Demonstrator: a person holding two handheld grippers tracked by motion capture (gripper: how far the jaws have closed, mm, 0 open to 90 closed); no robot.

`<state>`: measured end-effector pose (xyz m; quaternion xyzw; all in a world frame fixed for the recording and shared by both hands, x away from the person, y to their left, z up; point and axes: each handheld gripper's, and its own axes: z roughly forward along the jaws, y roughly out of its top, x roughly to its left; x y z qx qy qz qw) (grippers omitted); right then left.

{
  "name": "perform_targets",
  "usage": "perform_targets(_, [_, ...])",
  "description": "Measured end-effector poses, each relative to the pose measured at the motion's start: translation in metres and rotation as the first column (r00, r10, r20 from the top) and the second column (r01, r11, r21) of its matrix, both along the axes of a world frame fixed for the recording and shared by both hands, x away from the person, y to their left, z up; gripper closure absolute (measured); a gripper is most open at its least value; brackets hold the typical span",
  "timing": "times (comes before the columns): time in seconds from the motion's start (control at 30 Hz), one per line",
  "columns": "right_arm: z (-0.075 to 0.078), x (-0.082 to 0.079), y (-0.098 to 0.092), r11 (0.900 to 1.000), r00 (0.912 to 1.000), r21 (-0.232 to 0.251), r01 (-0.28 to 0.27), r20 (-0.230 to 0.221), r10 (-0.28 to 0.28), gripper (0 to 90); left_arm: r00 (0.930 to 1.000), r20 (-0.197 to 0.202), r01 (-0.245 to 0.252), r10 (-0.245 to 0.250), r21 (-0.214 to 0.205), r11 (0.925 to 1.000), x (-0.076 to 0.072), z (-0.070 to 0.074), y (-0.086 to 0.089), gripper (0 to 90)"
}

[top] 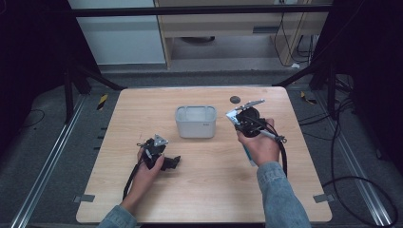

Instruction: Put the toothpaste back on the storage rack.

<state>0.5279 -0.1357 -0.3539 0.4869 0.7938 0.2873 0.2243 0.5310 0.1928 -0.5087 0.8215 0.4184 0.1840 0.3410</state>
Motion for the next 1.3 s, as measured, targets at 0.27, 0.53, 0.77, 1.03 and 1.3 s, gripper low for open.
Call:
perform_targets(0.27, [0.017, -0.004, 0.003, 0.9926, 0.9888, 0.085, 0.087, 0.114, -0.096, 80.9, 1.0, 0.001, 0.001, -0.001, 0.001, 1.0, 0.0, 0.0, 0.0, 0.0])
perform_targets(0.53, [0.03, -0.004, 0.024, 0.9804, 0.9595, 0.155, 0.121, 0.235, -0.156, 80.8, 1.0, -0.001, 0.002, -0.002, 0.003, 1.0, 0.0, 0.0, 0.001, 0.0])
perform_targets(0.77, [0.047, 0.011, 0.049, 0.9825, 0.9473, 0.158, 0.098, 0.288, -0.141, 80.9, 1.0, -0.001, 0.002, -0.002, 0.004, 1.0, 0.0, 0.0, 0.001, 0.0])
perform_targets(1.03, [0.062, 0.03, 0.066, 0.9762, 0.9334, 0.195, 0.095, 0.324, -0.155, 80.7, 1.0, 0.001, 0.002, -0.002, 0.002, 1.0, -0.001, 0.0, 0.001, 0.0])
perform_targets(1.3, [0.071, 0.044, 0.073, 0.9662, 0.9172, 0.239, 0.096, 0.356, -0.179, 80.7, 1.0, 0.0, 0.006, -0.006, 0.003, 1.0, -0.001, 0.0, 0.001, 0.0])
